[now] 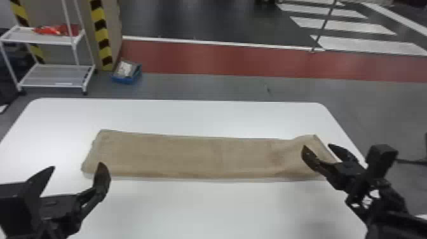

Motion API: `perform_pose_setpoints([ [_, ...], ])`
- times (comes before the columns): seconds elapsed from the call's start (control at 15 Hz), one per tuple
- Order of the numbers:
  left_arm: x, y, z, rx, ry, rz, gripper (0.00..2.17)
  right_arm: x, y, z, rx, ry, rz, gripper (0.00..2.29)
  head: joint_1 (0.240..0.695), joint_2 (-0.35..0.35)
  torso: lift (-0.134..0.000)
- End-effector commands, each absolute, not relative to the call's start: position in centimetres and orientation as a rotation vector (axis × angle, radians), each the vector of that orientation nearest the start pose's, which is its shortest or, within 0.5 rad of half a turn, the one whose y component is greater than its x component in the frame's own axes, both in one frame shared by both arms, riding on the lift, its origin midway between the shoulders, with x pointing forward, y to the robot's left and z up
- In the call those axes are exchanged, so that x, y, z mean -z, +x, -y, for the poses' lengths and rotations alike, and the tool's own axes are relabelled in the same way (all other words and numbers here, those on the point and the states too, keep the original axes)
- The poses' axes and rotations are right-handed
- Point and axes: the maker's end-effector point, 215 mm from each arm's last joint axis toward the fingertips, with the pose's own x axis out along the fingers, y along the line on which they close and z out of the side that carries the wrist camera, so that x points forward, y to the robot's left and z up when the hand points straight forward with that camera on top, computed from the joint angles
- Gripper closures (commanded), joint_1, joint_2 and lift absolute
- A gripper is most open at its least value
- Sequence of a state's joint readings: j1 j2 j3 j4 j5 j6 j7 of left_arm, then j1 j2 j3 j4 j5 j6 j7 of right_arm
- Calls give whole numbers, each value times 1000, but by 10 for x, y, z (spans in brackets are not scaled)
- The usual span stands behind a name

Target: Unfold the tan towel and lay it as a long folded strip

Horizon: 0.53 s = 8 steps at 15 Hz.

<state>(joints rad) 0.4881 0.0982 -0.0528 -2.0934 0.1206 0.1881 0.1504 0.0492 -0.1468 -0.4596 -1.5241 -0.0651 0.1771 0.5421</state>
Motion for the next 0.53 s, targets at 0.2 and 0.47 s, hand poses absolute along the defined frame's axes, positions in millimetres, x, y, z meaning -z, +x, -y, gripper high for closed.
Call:
perform_pose_setpoints([
  [0.2,361,446,-202,17,-31,-147,26,436,528,544,71,19,-403,289,695,-287,-110],
  [0.47,367,448,-196,29,-30,-159,26,449,521,541,54,41,-455,461,695,-350,-110],
])
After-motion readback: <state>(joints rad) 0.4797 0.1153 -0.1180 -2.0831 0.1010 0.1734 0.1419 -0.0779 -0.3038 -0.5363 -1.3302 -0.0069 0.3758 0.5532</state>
